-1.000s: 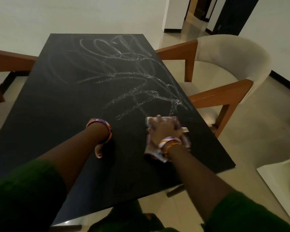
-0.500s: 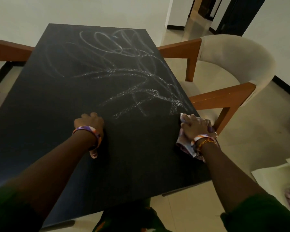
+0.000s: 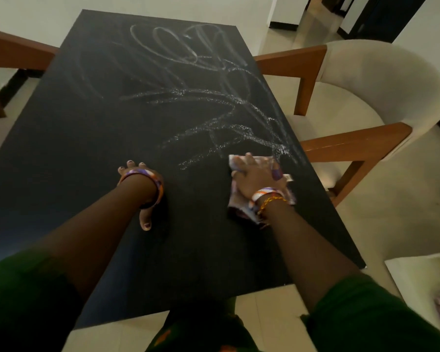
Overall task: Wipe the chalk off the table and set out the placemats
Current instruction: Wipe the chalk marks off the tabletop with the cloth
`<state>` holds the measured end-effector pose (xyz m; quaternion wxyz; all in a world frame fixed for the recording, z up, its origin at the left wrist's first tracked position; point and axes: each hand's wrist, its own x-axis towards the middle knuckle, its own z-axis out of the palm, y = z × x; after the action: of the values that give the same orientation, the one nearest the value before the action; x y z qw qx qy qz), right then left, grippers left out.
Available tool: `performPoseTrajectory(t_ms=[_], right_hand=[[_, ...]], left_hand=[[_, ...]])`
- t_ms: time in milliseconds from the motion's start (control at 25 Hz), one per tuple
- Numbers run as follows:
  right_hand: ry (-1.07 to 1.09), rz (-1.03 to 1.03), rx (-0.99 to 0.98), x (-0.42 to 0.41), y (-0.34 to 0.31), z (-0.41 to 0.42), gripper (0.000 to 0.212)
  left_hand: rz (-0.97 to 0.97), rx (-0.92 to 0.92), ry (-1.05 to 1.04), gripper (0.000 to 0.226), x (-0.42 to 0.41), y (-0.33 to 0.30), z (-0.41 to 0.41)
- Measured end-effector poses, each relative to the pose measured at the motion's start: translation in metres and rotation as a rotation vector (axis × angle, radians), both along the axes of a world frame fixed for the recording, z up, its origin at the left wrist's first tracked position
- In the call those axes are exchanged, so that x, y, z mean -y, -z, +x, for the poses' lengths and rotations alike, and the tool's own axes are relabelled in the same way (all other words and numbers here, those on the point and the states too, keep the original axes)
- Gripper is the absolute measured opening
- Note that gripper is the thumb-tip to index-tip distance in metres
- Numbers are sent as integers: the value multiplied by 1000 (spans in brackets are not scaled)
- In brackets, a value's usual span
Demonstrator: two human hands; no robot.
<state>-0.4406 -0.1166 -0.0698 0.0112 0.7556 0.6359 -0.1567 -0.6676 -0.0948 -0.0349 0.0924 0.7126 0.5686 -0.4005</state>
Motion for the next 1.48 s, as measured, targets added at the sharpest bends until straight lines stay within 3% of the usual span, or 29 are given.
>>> performPoseTrajectory(t_ms=[160,280,400,520,600,880,1040,1160,1320,1400,1480], right_hand=[[247,-4,7,7,0,102,47],[289,-21,47,7,3,88,48],[57,1,47,10,1,3,47],[-286,23,-8,22,-5,-81,48],[-316,4,-40,10,-4,-79,47],[234,9,0,-17,9,107,48],[333,39,-10,8,0,94,48],[167,18,-19,4,-4,18,47],[-279,51,-92,11,-4,-88,47],[-309,31,-86,-1,0,-83,46],[-170,33,-42,-23,6,-39,47]], left_hand=[[-4,28,-43,128,-8,9,-4],[-25,18,-102,141,-12,16,-3],[-16,25,-154,141,-15,19,-2],[29,86,-186,113,-16,19,-1],[16,61,-149,119,-16,19,-2],[-4,49,-49,124,-11,13,-3],[-5,58,-64,120,-13,15,-2],[-9,42,-91,131,-13,14,-1],[19,98,-138,109,-13,13,-2],[14,107,-171,115,-11,10,-2],[-7,83,-105,121,-6,3,-1]])
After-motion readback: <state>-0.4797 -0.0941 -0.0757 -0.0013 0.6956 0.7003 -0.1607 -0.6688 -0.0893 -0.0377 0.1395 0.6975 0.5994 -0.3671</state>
